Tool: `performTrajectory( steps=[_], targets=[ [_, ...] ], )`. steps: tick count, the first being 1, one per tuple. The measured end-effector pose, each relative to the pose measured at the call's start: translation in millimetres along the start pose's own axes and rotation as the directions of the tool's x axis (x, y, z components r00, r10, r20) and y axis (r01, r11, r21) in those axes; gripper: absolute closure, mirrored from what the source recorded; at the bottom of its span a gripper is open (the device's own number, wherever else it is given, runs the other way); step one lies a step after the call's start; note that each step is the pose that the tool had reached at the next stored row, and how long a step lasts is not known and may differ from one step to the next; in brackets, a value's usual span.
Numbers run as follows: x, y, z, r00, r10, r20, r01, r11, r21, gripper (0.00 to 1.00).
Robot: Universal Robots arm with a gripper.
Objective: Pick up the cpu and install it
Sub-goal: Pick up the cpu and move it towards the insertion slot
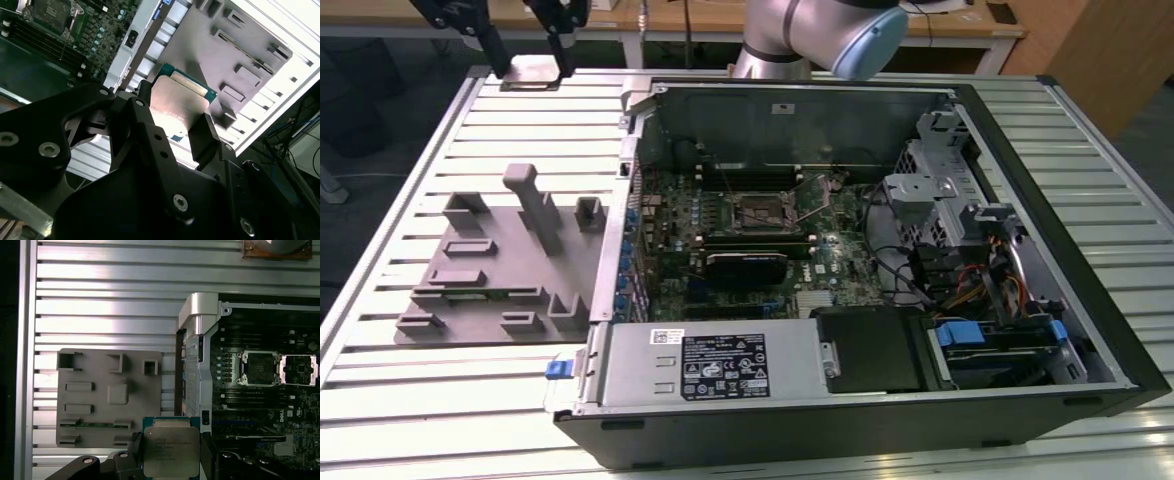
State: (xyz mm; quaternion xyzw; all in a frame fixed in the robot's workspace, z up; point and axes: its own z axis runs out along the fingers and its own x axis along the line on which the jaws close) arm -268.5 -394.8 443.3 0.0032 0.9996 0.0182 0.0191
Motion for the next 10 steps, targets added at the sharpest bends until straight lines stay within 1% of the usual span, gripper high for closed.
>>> performTrajectory(
  steps=[10],
  targets=[
    [-17.4, 0.1, 0.6, 1.0, 0.0, 0.0, 0.0, 1.0, 0.0001, 0.46]
  ],
)
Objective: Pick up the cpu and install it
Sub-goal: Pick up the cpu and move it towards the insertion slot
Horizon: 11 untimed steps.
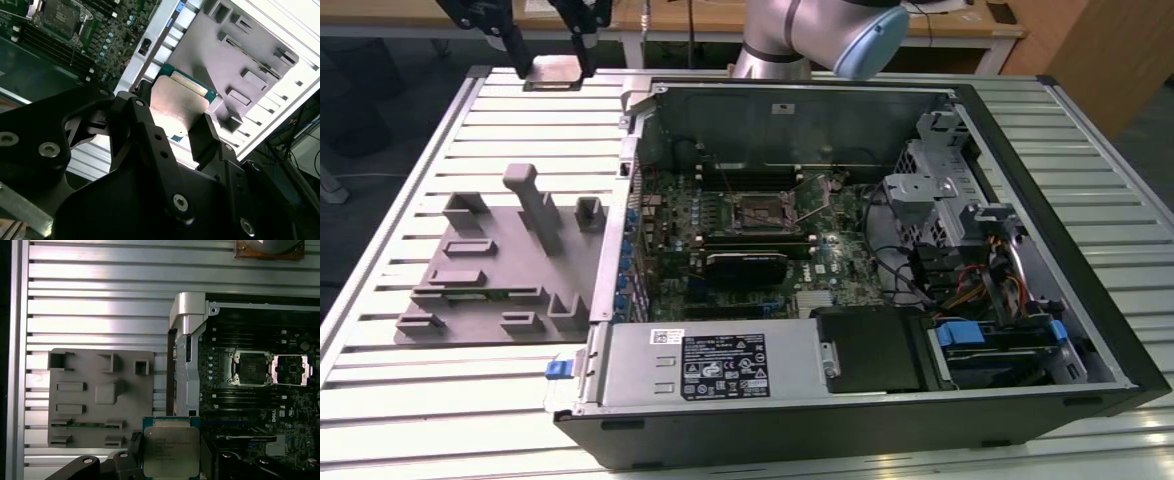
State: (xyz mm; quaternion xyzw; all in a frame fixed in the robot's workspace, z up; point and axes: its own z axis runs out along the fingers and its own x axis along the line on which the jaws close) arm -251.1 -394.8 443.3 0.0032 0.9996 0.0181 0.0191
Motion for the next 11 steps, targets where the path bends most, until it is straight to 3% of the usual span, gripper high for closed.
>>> performTrajectory(
  steps=[11],
  targets=[
    [-18.5, 0.2, 0.7, 1.0, 0.0, 0.0, 0.0, 1.0, 0.0, 0.46]
  ],
)
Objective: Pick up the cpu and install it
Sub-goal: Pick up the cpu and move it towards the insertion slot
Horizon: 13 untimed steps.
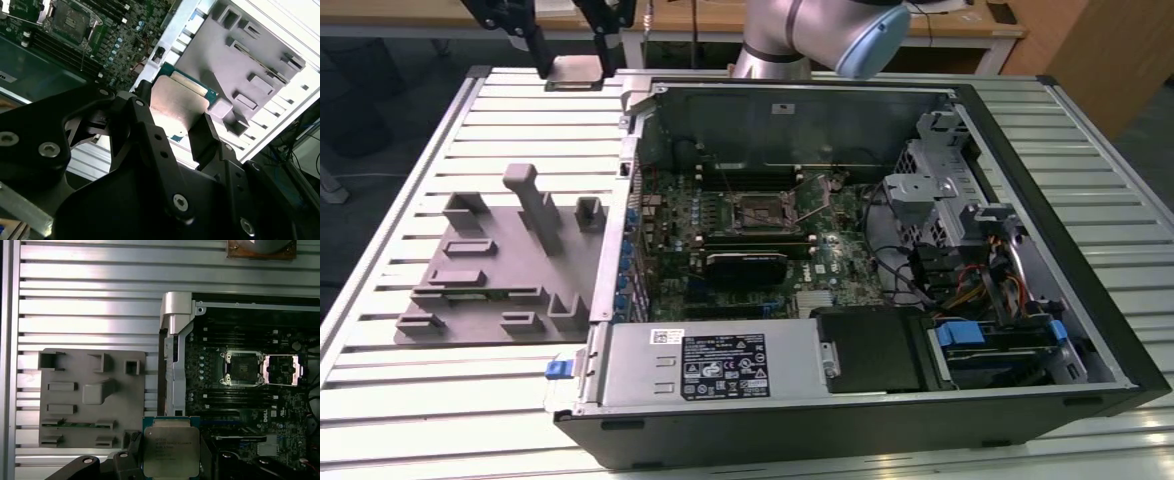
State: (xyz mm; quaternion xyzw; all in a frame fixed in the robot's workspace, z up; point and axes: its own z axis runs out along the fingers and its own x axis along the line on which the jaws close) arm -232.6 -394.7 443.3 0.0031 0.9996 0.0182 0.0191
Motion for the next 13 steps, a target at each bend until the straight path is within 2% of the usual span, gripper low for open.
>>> performTrajectory(
  steps=[13],
  targets=[
    [-21.6, 0.2, 0.9, 1.0, 0.0, 0.0001, 0.0, 1.0, 0.0, 0.46]
  ],
)
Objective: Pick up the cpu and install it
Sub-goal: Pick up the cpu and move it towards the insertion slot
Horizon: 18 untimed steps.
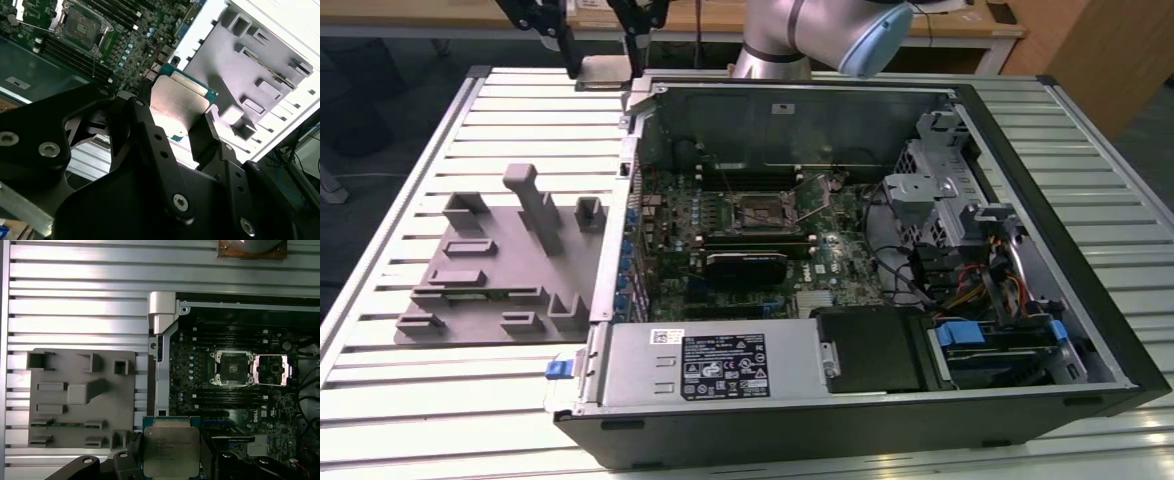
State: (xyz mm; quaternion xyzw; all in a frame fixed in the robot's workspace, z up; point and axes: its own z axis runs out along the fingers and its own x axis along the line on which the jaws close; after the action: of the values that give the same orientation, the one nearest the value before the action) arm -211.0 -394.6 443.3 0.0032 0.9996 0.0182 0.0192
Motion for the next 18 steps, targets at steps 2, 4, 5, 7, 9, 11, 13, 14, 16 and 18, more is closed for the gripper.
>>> performTrajectory(
  steps=[2, 4, 5, 7, 9, 11, 13, 14, 16, 18],
  targets=[
    [-3.2, 0.0, 0.1, 1.0, 0.0, -0.0001, 0.0, 1.0, 0.0001, 0.46],
    [-6.5, 0.1, 0.2, 1.0, 0.0, 0.0, 0.0, 1.0, 0.0, 0.46],
    [-8.1, 0.1, 0.3, 1.0, 0.0, 0.0, 0.0, 1.0, 0.0, 0.46],
    [-11.4, 0.2, 0.4, 1.0, 0.0, 0.0, 0.0, 1.0, 0.0, 0.46],
    [-14.6, 0.2, 0.6, 1.0, 0.0, 0.0, 0.0, 1.0, 0.0001, 0.46],
    [-17.7, 0.2, 0.7, 1.0, 0.0, 0.0, 0.0, 1.0, 0.0, 0.46],
    [-20.8, 0.3, 0.8, 1.0, 0.0, 0.0, 0.0, 1.0, 0.0, 0.46],
    [-22.5, 0.3, 0.9, 1.0, 0.0, 0.0, 0.0, 1.0, 0.0, 0.46],
    [-25.9, 0.3, 1.0, 1.0, 0.0, 0.0, 0.0, 1.0, 0.0, 0.46],
    [-29.4, 0.3, 1.1, 1.0, 0.0, 0.0, 0.0, 1.0, 0.0, 0.46]
  ],
)
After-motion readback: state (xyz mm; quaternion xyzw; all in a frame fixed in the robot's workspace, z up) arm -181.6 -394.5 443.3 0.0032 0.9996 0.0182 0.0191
